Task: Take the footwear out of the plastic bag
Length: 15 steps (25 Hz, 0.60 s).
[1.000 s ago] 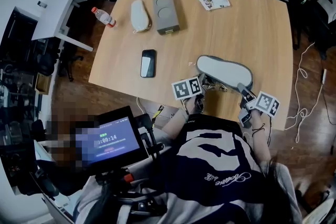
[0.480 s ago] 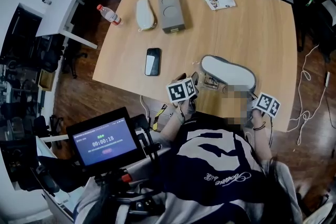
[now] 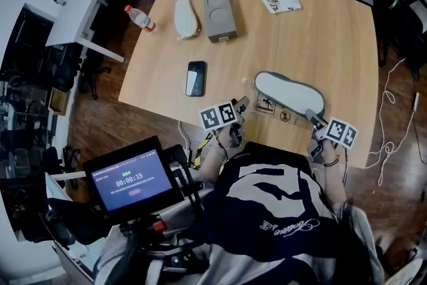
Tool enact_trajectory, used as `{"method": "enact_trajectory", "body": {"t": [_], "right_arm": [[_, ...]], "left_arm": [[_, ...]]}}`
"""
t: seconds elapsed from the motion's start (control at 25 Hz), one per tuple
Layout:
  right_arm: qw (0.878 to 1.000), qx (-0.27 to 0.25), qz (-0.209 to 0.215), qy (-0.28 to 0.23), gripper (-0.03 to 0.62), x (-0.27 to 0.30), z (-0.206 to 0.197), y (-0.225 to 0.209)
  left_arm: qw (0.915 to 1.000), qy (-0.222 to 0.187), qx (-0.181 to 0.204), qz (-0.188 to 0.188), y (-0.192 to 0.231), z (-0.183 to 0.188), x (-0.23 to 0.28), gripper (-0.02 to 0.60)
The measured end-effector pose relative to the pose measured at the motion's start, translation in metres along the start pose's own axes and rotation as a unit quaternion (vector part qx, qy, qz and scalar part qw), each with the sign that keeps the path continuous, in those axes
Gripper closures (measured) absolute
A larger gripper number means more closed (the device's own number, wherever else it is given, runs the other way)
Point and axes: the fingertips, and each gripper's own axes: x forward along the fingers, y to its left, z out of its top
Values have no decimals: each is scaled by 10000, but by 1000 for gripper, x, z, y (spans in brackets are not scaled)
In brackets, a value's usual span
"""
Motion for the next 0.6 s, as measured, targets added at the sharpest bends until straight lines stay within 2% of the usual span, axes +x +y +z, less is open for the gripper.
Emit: {"method": "enact_trajectory", "body": {"t": [0.12, 0.28, 0.44, 0.56, 0.6], "right_arm": [[9985, -476, -246, 99, 414, -8, 5, 3], [9871, -1210, -1045, -24, 365, -27, 23, -4], [9718, -1642, -1681, -198, 333, -48, 32, -4], [9573, -1973, -2102, -221, 319, -58, 38, -10], [9532, -2055, -2207, -233, 319, -58, 38, -14]], "left_arm": [[9998, 89, 138, 107, -1, -6, 3, 362], [9948, 212, 926, 373, -1, -4, 1, 362], [9737, 527, 2143, 573, -5, -8, -7, 362], [9629, 184, 2535, 913, -4, 8, -13, 362], [9553, -6, 2760, 1060, -2, 16, -16, 362]]}}
